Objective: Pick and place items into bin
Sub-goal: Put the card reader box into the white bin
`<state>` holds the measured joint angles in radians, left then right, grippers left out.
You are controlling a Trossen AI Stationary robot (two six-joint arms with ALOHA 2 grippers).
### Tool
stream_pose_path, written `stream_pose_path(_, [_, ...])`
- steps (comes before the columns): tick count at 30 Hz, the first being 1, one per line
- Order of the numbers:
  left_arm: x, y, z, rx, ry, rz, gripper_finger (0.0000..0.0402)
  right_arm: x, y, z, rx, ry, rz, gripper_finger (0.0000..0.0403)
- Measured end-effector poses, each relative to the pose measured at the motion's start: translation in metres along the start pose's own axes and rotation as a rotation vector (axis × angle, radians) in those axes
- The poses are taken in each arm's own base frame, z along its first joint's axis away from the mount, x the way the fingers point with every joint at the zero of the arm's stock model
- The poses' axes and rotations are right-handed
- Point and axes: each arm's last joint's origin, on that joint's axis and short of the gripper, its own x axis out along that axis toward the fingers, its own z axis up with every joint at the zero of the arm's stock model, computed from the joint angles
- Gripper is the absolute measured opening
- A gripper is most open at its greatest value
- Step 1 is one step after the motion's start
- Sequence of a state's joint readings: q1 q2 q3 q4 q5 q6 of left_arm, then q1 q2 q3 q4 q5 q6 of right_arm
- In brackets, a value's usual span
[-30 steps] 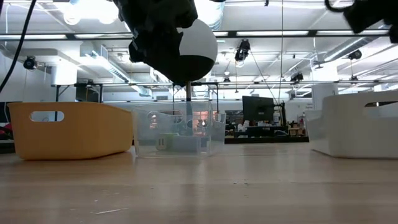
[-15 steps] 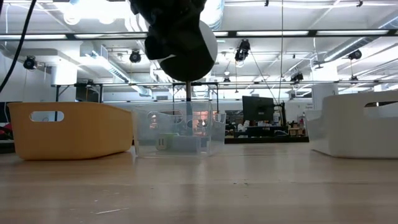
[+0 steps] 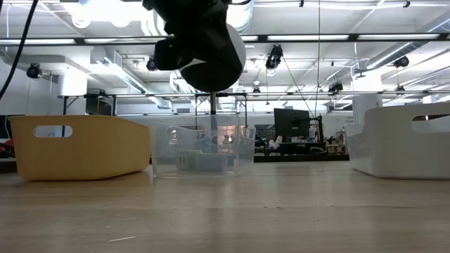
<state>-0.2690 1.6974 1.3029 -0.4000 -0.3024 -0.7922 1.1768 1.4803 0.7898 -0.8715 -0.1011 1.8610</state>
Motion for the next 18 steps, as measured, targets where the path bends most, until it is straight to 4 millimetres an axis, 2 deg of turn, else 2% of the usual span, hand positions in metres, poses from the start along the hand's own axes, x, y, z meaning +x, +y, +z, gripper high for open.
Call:
stream_pose_path(6, [-0.004,-0.010,-0.010,-0.085,0.022,-0.031,0.0000,0.018,0.011,-0.003,0.038,0.041,-0.020,0.0008])
stream_pose_path(13, [-0.008,-0.019,-0.015,-0.113,0.016,-0.073,0.0000,0.019,0.015,-0.002,0.039,0.076,0.005,0.0008])
stream_pose_path(18, [-0.009,-0.024,-0.013,-0.123,-0.008,-0.109,0.0000,0.015,0.024,0.011,-0.039,0.130,0.058,0.0008])
